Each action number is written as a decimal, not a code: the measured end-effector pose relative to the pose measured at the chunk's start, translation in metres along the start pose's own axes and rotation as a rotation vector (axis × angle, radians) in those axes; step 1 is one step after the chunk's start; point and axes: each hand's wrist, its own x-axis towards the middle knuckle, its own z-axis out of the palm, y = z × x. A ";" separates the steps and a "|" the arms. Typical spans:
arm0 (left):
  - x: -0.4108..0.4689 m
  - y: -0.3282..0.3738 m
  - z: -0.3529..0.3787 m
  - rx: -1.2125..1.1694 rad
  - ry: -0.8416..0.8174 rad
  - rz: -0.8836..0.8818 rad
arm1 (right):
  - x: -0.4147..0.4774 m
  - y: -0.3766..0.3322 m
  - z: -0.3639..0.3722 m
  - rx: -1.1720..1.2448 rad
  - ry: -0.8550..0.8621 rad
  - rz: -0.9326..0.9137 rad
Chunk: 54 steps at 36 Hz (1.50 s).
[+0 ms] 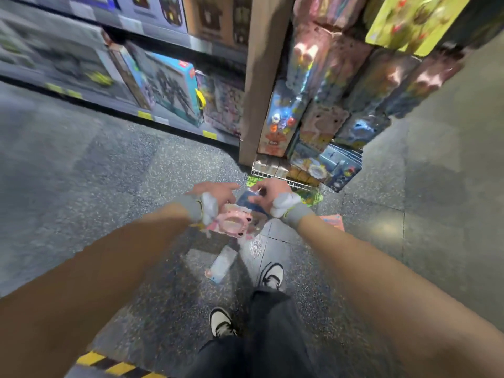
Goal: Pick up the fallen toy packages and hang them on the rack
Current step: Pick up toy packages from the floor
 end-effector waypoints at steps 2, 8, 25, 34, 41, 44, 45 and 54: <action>0.008 0.006 -0.023 0.004 0.059 0.019 | 0.007 -0.003 -0.022 0.029 0.017 -0.009; 0.022 0.011 -0.061 0.158 0.073 0.123 | 0.030 0.006 -0.056 0.100 0.062 -0.029; 0.109 0.007 -0.140 -0.049 0.123 0.046 | 0.113 0.081 -0.124 0.769 0.077 0.037; 0.144 0.002 -0.130 -0.260 0.073 -0.081 | 0.144 0.119 -0.110 0.971 0.084 0.228; 0.160 -0.016 -0.122 -0.293 0.123 0.033 | 0.150 0.124 -0.106 1.091 0.185 0.278; 0.174 -0.023 -0.119 -0.326 0.197 0.065 | 0.153 0.124 -0.106 1.149 0.259 0.283; 0.180 -0.026 -0.121 -0.307 0.207 0.075 | 0.156 0.123 -0.108 1.153 0.289 0.279; 0.215 -0.043 -0.140 -0.234 0.185 0.172 | 0.179 0.115 -0.129 1.035 0.352 0.417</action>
